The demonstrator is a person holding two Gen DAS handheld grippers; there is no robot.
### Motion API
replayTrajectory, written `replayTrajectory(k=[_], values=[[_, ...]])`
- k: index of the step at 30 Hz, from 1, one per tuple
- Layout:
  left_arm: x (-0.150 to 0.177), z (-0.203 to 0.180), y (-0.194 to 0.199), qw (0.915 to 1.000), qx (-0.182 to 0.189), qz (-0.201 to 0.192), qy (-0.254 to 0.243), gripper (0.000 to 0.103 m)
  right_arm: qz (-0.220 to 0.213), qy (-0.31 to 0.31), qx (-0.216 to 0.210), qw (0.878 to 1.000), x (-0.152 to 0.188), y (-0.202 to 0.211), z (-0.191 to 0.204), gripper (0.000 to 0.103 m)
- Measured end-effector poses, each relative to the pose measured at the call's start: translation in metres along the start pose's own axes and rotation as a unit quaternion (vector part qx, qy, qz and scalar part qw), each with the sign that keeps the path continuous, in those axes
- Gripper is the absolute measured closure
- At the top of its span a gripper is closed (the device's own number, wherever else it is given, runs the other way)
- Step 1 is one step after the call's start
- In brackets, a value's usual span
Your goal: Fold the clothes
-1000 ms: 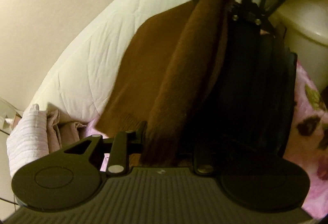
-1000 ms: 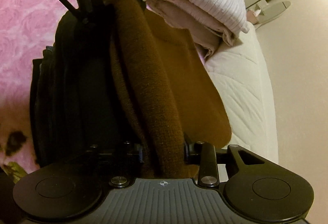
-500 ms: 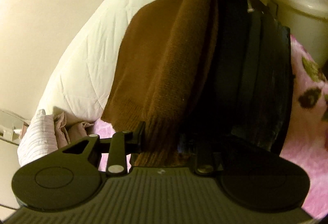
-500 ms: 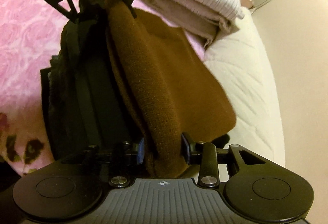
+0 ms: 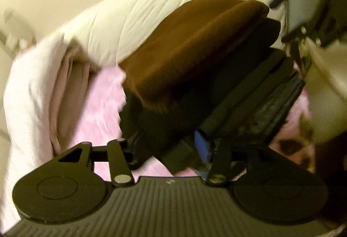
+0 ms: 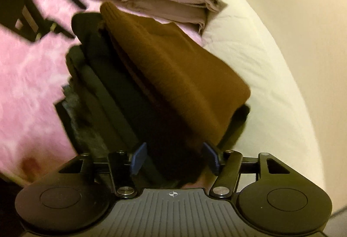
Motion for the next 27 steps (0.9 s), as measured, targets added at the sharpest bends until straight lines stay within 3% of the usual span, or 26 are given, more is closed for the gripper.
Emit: replayTrajectory(k=[3, 6, 9, 14, 16, 18, 23, 27], values=[[0.029, -0.023, 0.026, 0.9974, 0.025, 0.007, 0.067, 0.047, -0.001, -0.065, -0.033, 0.997, 0.006, 0.013, 0.005, 0.04], [0.033, -0.03, 0.037, 0.9918, 0.046, 0.002, 0.119, 0.042, 0.003, -0.155, -0.076, 0.985, 0.013, 0.024, 0.007, 0.038], [0.038, -0.033, 0.056, 0.9827, 0.073, -0.01, 0.17, 0.041, -0.001, -0.26, -0.099, 0.961, 0.022, 0.043, 0.007, 0.035], [0.056, -0.028, 0.095, 0.9686, 0.102, -0.028, 0.225, 0.032, -0.013, -0.413, -0.099, 0.905, 0.047, 0.083, 0.022, 0.028], [0.07, -0.033, 0.106, 0.9669, 0.107, -0.032, 0.23, 0.028, -0.017, -0.452, -0.103, 0.886, 0.057, 0.102, 0.033, 0.026], [0.085, -0.039, 0.12, 0.9663, 0.109, -0.036, 0.231, 0.024, -0.02, -0.472, -0.104, 0.875, 0.064, 0.118, 0.048, 0.024], [0.119, -0.056, 0.156, 0.9597, 0.114, -0.051, 0.252, 0.019, -0.023, -0.492, -0.083, 0.866, 0.083, 0.162, 0.09, 0.022], [0.142, -0.07, 0.176, 0.956, 0.122, -0.036, 0.264, 0.007, -0.012, -0.498, -0.079, 0.864, 0.095, 0.18, 0.125, 0.018]])
Point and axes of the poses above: each gripper's, at about its wrist camera, not at the fingertips, and y roughly against the way its jaws point, z to its left, x to its underside, the point moved 8 cm from there along -y, roughly the way its jaws point, and after that the axes turned 8 degrees about z, right-handed, at the moved point
